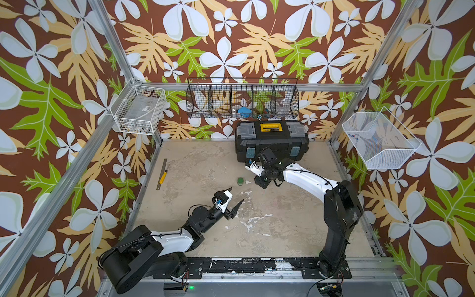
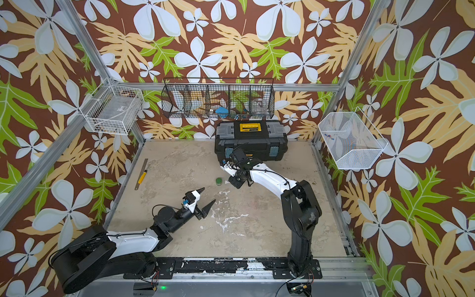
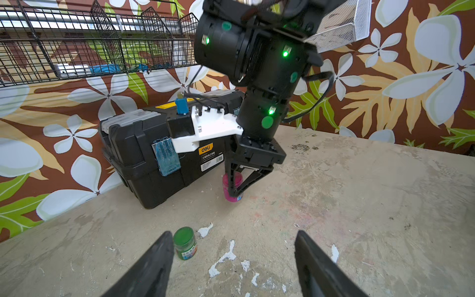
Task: Close the paint jar lid
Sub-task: Place the paint jar at the center of the board.
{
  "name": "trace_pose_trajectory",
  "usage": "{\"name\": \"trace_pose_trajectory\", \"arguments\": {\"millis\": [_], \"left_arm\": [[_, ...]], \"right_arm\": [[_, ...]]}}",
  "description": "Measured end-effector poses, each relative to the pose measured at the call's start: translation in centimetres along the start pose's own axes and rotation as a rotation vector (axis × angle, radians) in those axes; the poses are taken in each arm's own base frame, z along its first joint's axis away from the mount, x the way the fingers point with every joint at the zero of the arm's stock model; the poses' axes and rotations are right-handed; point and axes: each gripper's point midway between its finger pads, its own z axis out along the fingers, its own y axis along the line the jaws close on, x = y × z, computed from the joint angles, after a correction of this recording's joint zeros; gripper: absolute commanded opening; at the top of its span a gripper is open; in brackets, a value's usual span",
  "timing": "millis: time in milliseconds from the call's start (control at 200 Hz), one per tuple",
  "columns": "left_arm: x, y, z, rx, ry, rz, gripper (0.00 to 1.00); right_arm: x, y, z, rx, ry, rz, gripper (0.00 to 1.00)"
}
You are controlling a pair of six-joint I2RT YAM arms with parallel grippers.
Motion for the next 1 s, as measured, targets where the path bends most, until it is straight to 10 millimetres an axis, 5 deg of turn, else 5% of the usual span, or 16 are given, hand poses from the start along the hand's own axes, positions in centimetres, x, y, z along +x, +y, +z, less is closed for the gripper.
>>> {"name": "trace_pose_trajectory", "arguments": {"millis": [210, 495, 861, 1001], "left_arm": [[-0.1, 0.3, 0.0, -0.014, -0.001, 0.001, 0.81], [-0.1, 0.3, -0.1, -0.018, -0.001, 0.001, 0.84], [0.0, 0.3, -0.1, -0.018, -0.001, 0.001, 0.86], [-0.1, 0.7, -0.2, -0.042, -0.002, 0.001, 0.89]], "right_arm": [[1.7, -1.7, 3.5, 0.008, 0.048, 0.045, 0.27], [2.3, -1.6, 5.7, -0.011, 0.053, 0.07, 0.36], [2.2, -1.8, 5.7, -0.013, 0.045, 0.087, 0.78], [0.4, -2.1, 3.1, 0.0, -0.022, 0.102, 0.85]]}}
